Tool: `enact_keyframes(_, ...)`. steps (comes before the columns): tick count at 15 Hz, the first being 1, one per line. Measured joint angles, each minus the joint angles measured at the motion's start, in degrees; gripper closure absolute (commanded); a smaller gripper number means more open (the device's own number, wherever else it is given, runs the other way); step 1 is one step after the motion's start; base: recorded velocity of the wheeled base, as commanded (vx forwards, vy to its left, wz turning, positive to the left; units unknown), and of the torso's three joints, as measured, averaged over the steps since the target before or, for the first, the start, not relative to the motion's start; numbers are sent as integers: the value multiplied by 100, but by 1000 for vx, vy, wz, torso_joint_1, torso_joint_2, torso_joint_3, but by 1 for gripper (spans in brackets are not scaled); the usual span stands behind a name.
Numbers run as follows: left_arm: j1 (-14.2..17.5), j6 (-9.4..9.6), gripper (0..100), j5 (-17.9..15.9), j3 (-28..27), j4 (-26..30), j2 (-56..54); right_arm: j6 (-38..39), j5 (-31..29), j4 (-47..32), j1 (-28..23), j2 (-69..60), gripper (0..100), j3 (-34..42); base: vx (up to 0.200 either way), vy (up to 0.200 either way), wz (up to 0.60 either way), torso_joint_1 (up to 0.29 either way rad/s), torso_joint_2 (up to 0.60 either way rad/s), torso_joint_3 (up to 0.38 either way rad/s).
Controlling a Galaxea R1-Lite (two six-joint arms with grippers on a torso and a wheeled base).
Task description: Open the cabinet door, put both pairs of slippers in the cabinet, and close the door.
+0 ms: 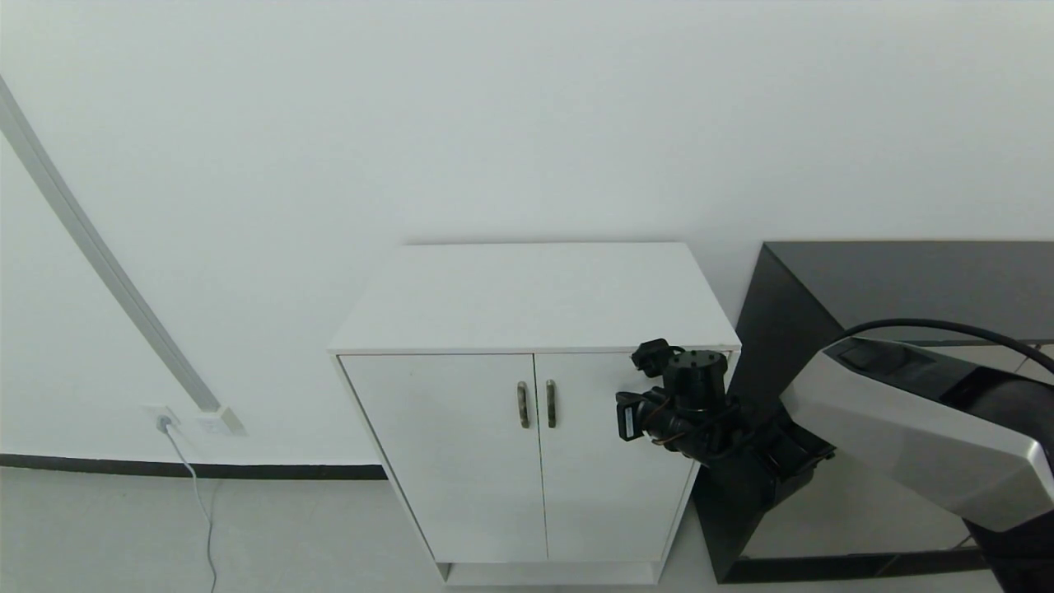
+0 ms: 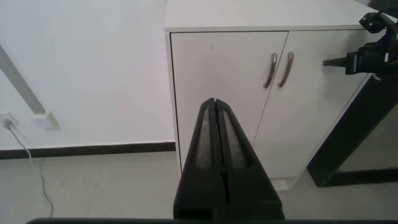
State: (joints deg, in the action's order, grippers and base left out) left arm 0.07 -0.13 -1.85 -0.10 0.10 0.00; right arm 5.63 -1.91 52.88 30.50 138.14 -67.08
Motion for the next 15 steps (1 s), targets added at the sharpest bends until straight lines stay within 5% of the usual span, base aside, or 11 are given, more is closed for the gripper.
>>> enact_keyframes(8,0,-2,100,0,0,0,0,-2,-16,40,28,-112,100,262,0,0,0,0,0,0)
enact_keyframes(15,0,-2,100,2,0,0,0,-2,-468,352,34,-1275,100,1830,0,0,0,0,0,0)
